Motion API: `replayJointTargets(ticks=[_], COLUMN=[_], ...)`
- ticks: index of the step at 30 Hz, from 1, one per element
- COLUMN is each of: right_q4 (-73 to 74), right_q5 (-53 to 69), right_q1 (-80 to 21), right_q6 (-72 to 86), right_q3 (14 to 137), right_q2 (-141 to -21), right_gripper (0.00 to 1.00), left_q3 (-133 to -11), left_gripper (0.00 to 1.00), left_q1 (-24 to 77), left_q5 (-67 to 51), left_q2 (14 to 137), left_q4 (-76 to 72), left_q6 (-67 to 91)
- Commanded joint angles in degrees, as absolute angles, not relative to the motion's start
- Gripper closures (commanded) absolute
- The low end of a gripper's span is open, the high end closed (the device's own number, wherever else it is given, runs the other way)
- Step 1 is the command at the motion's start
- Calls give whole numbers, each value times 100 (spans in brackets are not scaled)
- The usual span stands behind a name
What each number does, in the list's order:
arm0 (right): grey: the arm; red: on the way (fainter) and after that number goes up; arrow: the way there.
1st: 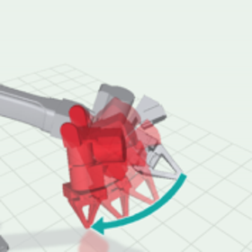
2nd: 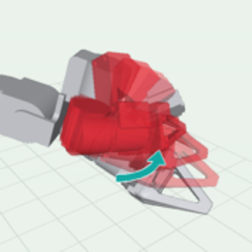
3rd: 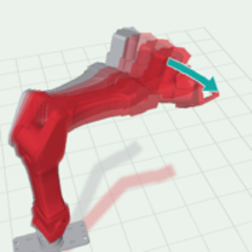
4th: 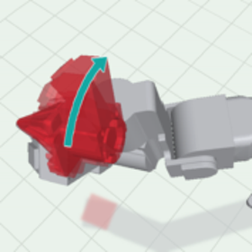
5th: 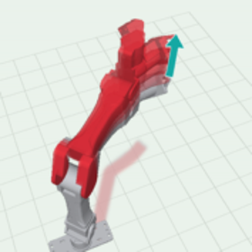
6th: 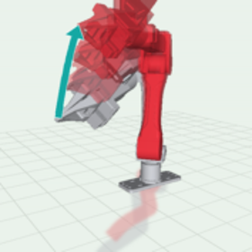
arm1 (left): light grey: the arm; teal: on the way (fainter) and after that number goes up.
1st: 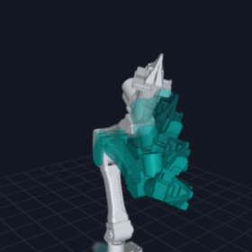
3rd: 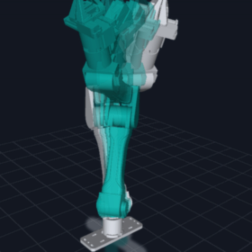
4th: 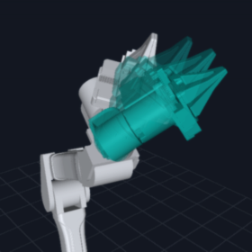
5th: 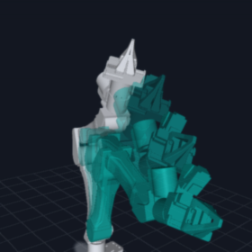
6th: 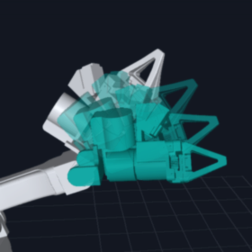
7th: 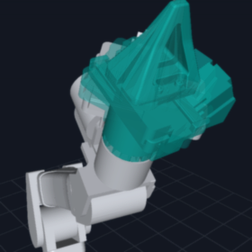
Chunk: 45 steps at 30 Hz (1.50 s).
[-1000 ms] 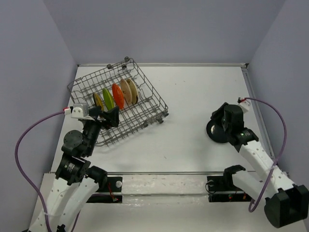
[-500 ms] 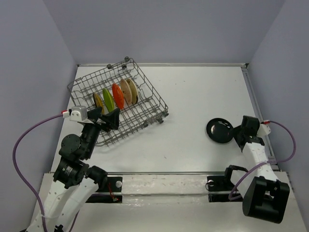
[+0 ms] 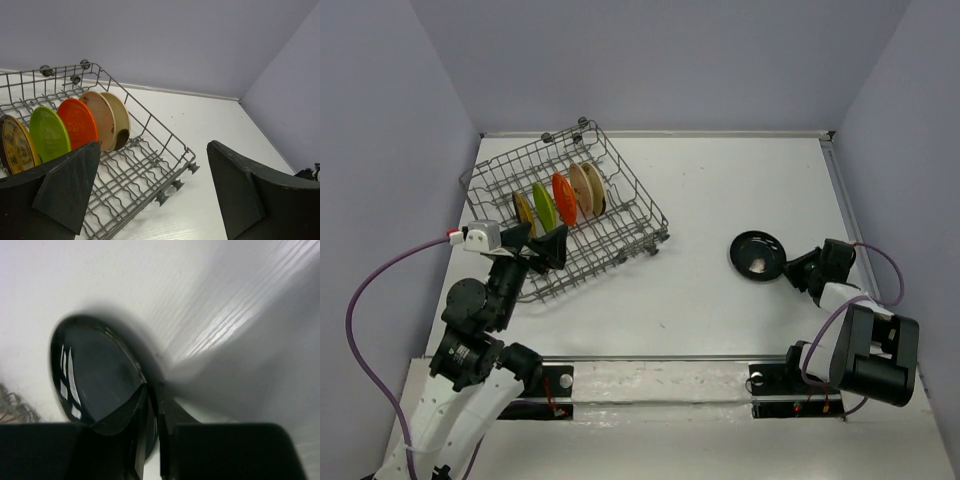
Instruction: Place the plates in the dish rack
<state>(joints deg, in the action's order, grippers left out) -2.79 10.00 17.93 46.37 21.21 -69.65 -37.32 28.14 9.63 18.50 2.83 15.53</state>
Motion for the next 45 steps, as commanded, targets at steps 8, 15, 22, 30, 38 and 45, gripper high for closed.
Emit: replayJointTargets(ticks=[8, 15, 22, 30, 38, 45], right_q4=[-1011, -493, -185, 571, 765, 756], right_q5=[1520, 749, -1869, -4665, -5229, -5230], right_q1=[1793, 919, -1841, -3584, -4262, -4719], right_q6=[4588, 4228, 3062, 1031, -95, -712], right_q3=[1626, 2352, 4600, 8179, 10773, 12110], right_q2=[-6120, -4678, -6042, -9058, -11450, -12462], right_gripper=[93, 93, 93, 93, 93, 93], left_q3=[-3850, -3841, -3832, -3841, -3841, -3858], left_gripper=[1, 1, 1, 1, 1, 1], left_q1=[2786, 2690, 2610, 2602, 2610, 2628], left_q5=[1020, 914, 861, 879, 844, 861], left_q2=[1986, 2127, 2259, 2373, 2434, 2531], left_q4=[114, 79, 62, 79, 88, 70], left_q6=[1521, 1538, 1547, 1529, 1521, 1512])
